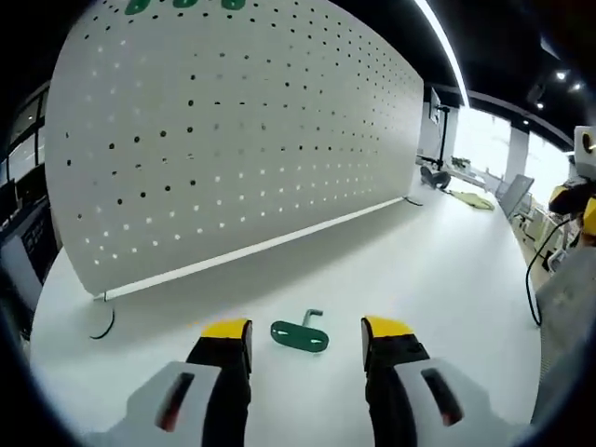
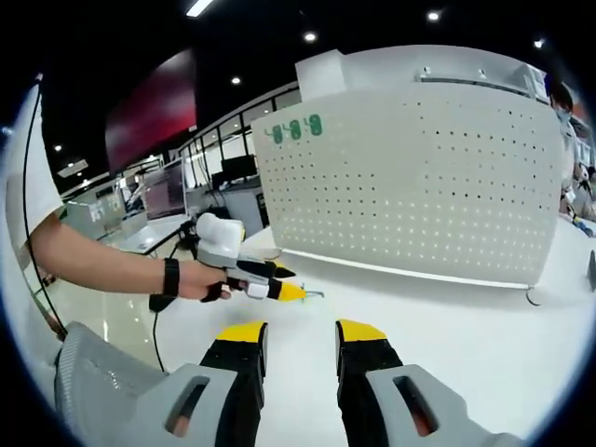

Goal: Insert the hook assembly into the mounting plate slot until the hook locks in place.

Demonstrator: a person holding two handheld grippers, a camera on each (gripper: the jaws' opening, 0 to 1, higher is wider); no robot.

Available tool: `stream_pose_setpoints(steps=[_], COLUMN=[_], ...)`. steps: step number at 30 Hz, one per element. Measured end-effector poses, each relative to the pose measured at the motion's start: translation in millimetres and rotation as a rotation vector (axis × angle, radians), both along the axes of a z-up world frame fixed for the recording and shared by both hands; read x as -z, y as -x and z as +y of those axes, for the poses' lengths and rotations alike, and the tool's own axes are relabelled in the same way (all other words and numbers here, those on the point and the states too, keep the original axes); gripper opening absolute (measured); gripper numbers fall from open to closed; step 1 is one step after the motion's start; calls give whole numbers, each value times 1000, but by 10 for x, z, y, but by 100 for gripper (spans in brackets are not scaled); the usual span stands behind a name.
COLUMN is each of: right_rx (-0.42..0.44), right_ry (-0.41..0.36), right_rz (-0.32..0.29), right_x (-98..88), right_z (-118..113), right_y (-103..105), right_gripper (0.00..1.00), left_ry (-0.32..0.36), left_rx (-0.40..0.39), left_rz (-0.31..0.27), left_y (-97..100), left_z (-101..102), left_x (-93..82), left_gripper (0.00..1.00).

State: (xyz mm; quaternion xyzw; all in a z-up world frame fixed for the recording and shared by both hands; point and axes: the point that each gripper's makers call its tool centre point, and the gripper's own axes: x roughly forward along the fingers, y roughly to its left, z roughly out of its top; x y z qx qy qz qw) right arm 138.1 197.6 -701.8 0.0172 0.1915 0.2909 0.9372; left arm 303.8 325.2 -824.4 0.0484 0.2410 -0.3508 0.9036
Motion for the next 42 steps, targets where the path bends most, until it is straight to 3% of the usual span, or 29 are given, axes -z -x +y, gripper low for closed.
stream_pose_setpoints(steps=[8,29,34,36,42], right_rx=[-9,-13,-11,-12,-22], right_ry=[10,23,26,23,18], right_rz=[13,29,27,24,20], right_x=[44,84,76,66,61], right_z=[12,-5,-20,-16,30], right_y=[5,-1,-7,-13,-8], right_gripper=[29,29,29,29,29], left_ry=[-62,-78,-47,-6,4], left_rx=[40,64,50,34,32], left_rz=[7,-13,0,39,60], left_y=[6,-23,-18,27,98], left_z=[-13,-81,-95,-116,-111], left_x=[143,167,134,120,102], left_gripper=[44,31,29,29,28])
